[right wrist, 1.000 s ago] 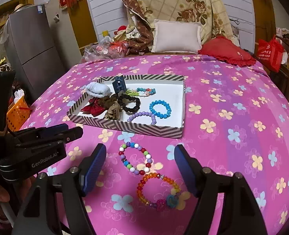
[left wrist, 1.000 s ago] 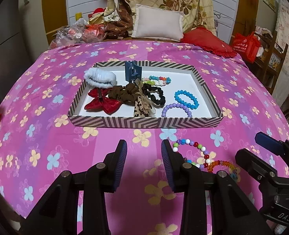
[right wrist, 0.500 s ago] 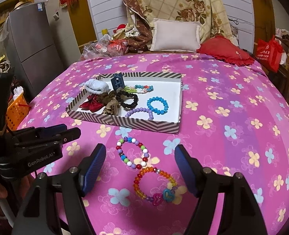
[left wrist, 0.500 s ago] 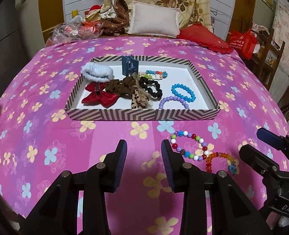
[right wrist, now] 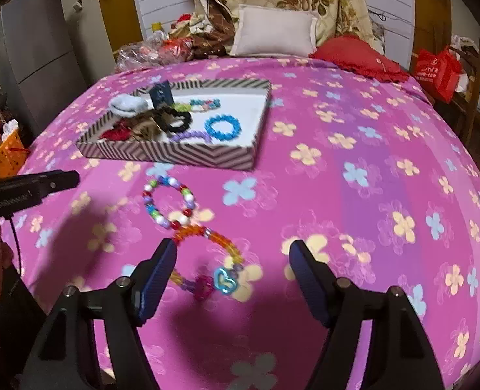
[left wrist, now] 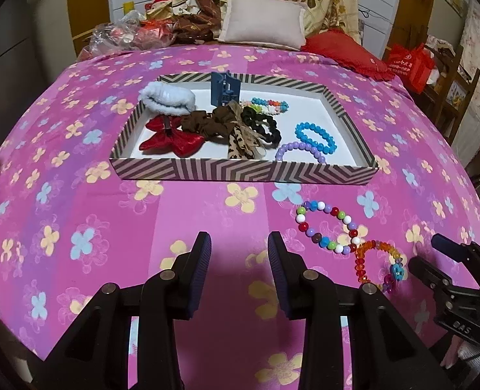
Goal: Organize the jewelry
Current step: 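Move both tools toward the orange bracelet and multicolour bead bracelet, then grasp the orange heart-charm bracelet with the right tool while the left tool grasps the multicolour bead bracelet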
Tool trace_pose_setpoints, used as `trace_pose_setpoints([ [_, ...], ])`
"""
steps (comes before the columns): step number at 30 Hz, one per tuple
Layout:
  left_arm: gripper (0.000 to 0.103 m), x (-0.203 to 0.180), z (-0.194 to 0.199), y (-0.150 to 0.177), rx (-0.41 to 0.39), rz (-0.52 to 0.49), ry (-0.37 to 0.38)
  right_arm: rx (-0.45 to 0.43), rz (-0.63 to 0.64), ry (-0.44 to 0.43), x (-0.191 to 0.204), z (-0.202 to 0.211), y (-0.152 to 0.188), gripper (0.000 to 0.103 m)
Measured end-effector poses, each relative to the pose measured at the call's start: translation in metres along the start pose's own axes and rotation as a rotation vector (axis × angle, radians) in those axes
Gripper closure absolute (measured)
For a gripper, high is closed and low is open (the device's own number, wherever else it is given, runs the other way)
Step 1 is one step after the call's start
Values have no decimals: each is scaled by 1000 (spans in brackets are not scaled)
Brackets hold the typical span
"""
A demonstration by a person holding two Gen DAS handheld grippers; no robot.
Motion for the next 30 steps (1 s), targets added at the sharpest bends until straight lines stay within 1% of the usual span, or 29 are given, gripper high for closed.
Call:
trace_pose_setpoints([
  [4, 64, -3, -3, 0, -6, -25, -30, 28, 12, -8, 0, -12, 5, 42],
  [8, 64, -7, -8, -3, -6, -33, -29, 41, 62, -11, 10, -22, 6, 51],
  [10, 64, -9, -10, -4, -4, -32, -21, 51, 102, -3, 16, -29, 6, 61],
  [11, 64, -10, -12, -5, -4, -30, -20, 55, 114, 1, 18, -31, 6, 64],
  [13, 64, -11, -15, -8, -3, -20, -11, 46, 139, 20, 20, -34, 7, 78],
  [14, 64, -12, -17, -10, 1, -15, -4, 42, 153, 27, 20, -35, 6, 81],
  [15, 64, -14, -20, -12, 8, -8, 5, 41, 158, 31, 19, -35, 5, 87],
  [16, 64, -15, -22, -13, 13, -3, 11, 39, 157, 34, 17, -35, 5, 90],
  [20, 64, -23, -35, -21, 31, 16, 35, 38, 142, 39, 8, -35, 5, 91],
  [22, 64, -29, -42, -24, 45, 21, 57, 35, 133, 27, 4, -34, 6, 91],
  [26, 64, -43, -56, -24, 76, -6, 83, 22, 125, 4, 1, -34, 6, 90],
  [28, 64, -49, -62, -23, 94, -24, 114, 18, 123, -4, 1, -34, 6, 88],
  [30, 64, -54, -68, -20, 113, -50, 116, 13, 118, -17, 0, -35, 6, 85],
])
Point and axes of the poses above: each gripper's, at about its wrist camera, not at the fingertips, and z roughly against the way its jaws point, x to its left, y to its underside, the point moved 3 cm from there along -z, roughly the way its jaws point, and after that the axes turned 6 degrees about y, right-handed, at the moved point
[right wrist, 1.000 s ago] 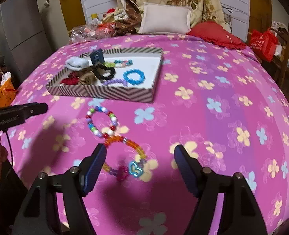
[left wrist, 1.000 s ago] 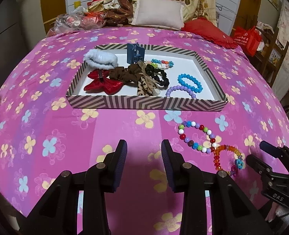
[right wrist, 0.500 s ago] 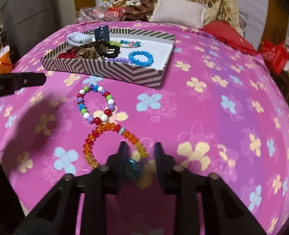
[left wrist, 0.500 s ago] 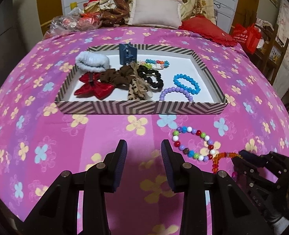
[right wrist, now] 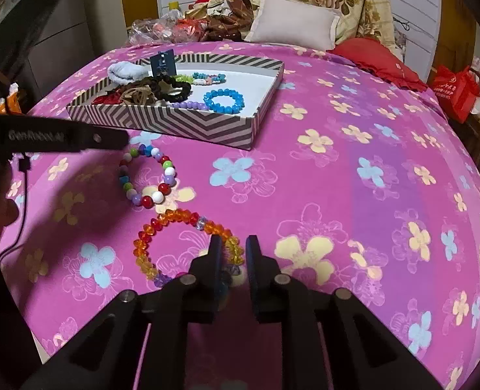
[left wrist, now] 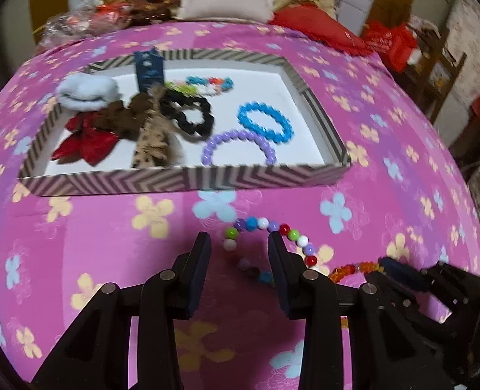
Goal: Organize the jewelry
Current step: 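Grasp the orange heart-charm bracelet with the right tool while the left tool grasps the multicolour bead bracelet, then carry both bracelets over the tray and open both tools to drop them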
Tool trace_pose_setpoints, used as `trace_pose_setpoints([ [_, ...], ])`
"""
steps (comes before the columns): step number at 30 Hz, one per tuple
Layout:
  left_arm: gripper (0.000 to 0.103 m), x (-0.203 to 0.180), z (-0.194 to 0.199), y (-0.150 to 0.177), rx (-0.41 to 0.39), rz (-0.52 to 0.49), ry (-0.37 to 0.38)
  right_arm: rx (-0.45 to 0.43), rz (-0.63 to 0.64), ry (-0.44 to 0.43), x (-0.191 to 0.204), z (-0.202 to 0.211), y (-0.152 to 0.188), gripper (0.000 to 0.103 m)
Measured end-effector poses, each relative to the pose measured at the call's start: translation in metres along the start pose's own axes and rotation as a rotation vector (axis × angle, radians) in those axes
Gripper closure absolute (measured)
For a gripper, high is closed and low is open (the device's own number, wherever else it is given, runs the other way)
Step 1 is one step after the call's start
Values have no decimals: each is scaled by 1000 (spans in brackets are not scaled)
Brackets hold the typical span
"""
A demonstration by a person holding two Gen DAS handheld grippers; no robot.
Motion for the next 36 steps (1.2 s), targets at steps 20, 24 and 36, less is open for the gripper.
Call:
trace_pose_setpoints([
  [20, 91, -4, 1, -10, -36, -67, 17, -45, 36, -18, -1, 7, -12, 94],
  [24, 91, -4, 25, -23, -82, -81, 32, -92, 91, -4, 5, 28, -34, 94],
  [36, 91, 8, 72, -79, -177, -107, -6, -186, 106, -25, -1, 47, -118, 94],
])
Point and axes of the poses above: each gripper's, at about its wrist camera, not at the fingertips, and z roughly against the way its jaws point, x to its left, y to its underside, the point moved 3 cm from there along -z, roughly the way its jaws point, and after that the axes turned 6 degrees about y, right-handed, at the moved point
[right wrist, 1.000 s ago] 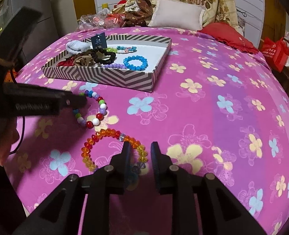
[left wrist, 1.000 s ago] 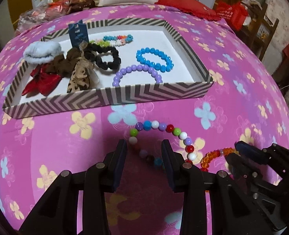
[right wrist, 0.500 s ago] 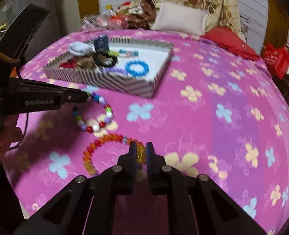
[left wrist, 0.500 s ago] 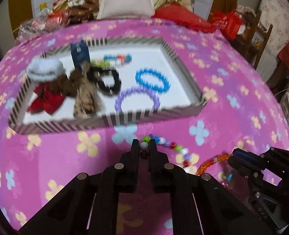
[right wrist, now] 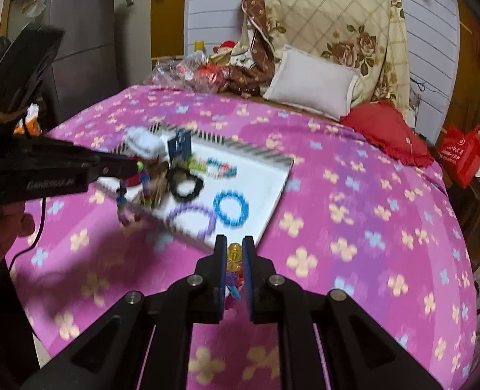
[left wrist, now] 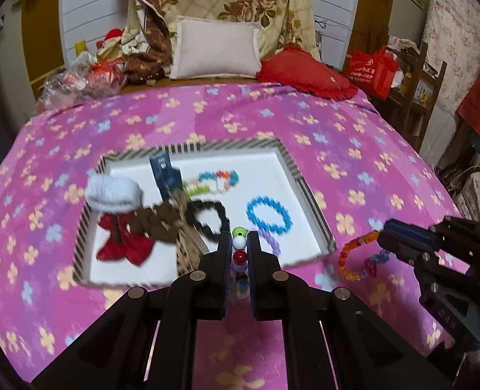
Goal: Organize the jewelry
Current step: 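Carry both bracelets over the tray and open both tools to drop them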
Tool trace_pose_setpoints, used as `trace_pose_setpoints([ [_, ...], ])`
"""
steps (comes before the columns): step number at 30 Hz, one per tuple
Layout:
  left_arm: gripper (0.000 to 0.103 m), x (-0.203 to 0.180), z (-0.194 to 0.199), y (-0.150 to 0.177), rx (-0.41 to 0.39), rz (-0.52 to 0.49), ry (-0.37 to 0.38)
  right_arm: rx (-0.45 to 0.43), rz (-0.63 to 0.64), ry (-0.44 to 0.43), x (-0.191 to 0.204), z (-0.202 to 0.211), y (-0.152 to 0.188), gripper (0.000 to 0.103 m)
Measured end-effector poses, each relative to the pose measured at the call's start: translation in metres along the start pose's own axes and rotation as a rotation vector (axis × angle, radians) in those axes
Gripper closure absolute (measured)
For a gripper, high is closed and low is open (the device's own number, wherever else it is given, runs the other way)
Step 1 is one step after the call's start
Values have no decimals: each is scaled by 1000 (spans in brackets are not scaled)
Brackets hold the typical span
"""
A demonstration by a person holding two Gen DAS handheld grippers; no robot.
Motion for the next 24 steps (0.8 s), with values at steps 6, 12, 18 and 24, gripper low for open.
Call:
trace_pose_setpoints([
  [6, 91, 1, -9, -20, -6, -1, -18, 12, -17, -18, -8, -39, -40, 94],
  [12, 91, -5, -29, -35, 3, -8, -11, 42, -50, -59, -11, -95, -71, 94],
  [18, 91, -8, -63, -55, 10, 41, 45, 64, -149, -97, -33, -155, -94, 94],
  [24, 91, 19, -115, -47, 114, 129, -50, 171, -144, -15, -47, -217, -82, 94],
])
Point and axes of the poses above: each gripper's, at about its wrist camera, not at the fingertips, and z roughly against the way its jaws point, x to its left, y to its underside, the point moved 3 cm from there along -z, roughly the way its jaws point, and after that the axes turned 6 degrees about y, right-handed, at the moved point
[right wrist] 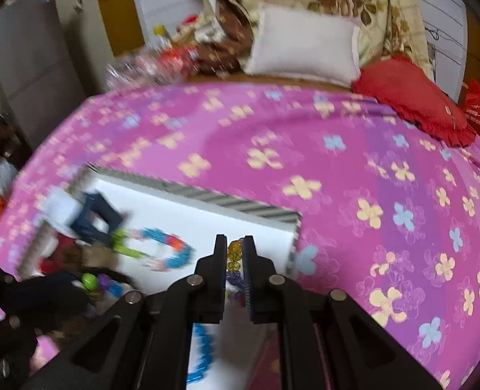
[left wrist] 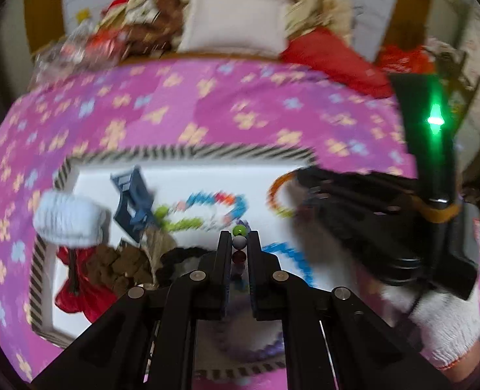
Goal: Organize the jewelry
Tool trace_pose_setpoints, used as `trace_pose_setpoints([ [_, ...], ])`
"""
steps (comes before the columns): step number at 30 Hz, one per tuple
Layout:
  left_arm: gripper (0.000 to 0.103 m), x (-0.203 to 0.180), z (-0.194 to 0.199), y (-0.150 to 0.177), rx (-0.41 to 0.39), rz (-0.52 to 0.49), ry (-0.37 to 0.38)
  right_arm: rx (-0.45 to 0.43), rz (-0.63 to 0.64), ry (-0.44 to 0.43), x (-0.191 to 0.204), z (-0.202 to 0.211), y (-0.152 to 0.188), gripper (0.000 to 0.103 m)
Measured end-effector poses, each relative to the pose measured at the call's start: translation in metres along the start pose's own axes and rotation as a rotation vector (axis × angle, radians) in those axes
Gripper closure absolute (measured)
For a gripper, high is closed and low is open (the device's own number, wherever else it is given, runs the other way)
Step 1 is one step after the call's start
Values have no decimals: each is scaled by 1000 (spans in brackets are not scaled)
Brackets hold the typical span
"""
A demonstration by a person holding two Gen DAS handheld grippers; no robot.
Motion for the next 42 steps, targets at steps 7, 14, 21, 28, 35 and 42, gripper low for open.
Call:
trace_pose_setpoints([
  [7, 91, 12, -24, 16, 50, 9, -83, 8, 11, 30, -4, -19, 1, 94],
  [14, 88, 9, -22, 20, 36, 17, -67, -27, -78, 3, -13, 3, 6, 72],
  [21, 64, 21, 17, 36, 0, 23, -62, -116, -72, -9, -14, 70, 36, 47],
  [28, 64, 42, 56, 74, -44, 49, -94, -166, -113, -8, -1, 120, 82, 32],
  [35, 64, 55, 86, 107, -86, 68, -121, -167, -115, 5, 32, 144, 112, 31],
  [42, 64, 61, 111, 125, -137, 70, -170, -186, -98, 7, 74, 161, 129, 31],
])
Point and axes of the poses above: each gripper's, at about its wrist camera, not at the fingertips, and z roughly against the way its jaws point, x to its left, y to its underside, the point moved 3 cm from there along -z, roughly the way its jaws point, and after that the axes turned 6 degrees about y, right-handed, at the moved point
